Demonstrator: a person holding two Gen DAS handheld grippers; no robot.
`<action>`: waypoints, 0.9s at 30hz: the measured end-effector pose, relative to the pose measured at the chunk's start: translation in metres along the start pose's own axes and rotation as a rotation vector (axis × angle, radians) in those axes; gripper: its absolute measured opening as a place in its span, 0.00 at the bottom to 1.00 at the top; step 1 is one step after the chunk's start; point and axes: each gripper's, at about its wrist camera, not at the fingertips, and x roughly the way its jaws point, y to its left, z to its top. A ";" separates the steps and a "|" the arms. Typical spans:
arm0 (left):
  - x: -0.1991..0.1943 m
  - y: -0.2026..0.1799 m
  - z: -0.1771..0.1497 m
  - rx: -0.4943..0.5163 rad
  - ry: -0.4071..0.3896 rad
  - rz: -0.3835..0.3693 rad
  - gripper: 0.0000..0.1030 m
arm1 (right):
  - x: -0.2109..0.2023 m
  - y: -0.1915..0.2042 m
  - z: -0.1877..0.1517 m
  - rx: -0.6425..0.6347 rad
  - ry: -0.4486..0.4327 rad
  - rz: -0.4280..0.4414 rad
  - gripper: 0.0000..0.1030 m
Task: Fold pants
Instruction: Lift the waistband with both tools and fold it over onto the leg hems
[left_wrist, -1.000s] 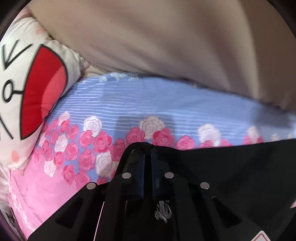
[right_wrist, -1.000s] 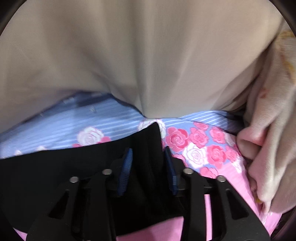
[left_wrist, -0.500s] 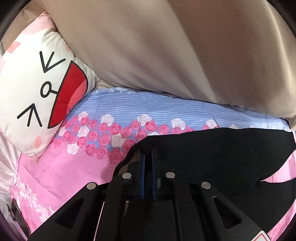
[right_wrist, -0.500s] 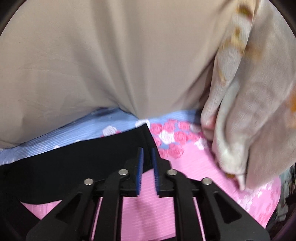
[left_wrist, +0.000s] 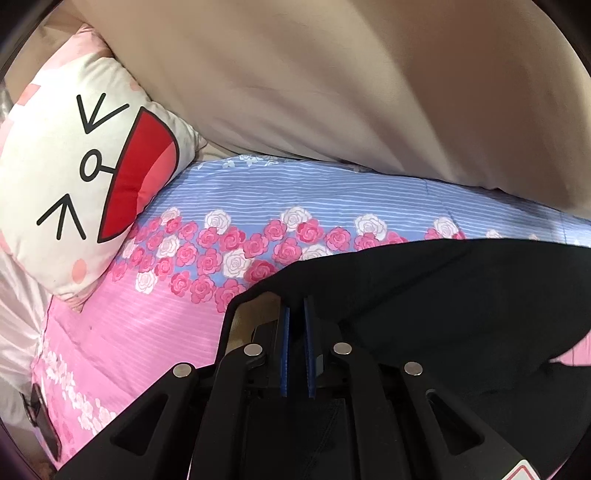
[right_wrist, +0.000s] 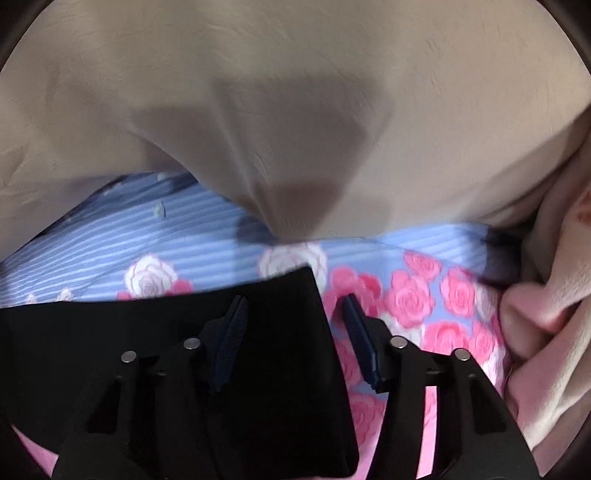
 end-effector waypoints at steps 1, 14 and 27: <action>0.001 0.000 0.001 -0.010 -0.001 0.001 0.06 | -0.005 0.003 0.000 -0.009 -0.012 -0.002 0.16; 0.058 0.020 0.021 -0.073 0.051 0.091 0.30 | -0.009 0.010 -0.008 -0.011 -0.035 -0.024 0.15; 0.128 0.027 0.053 -0.075 0.103 -0.004 0.12 | -0.009 0.017 0.000 0.010 -0.030 -0.070 0.15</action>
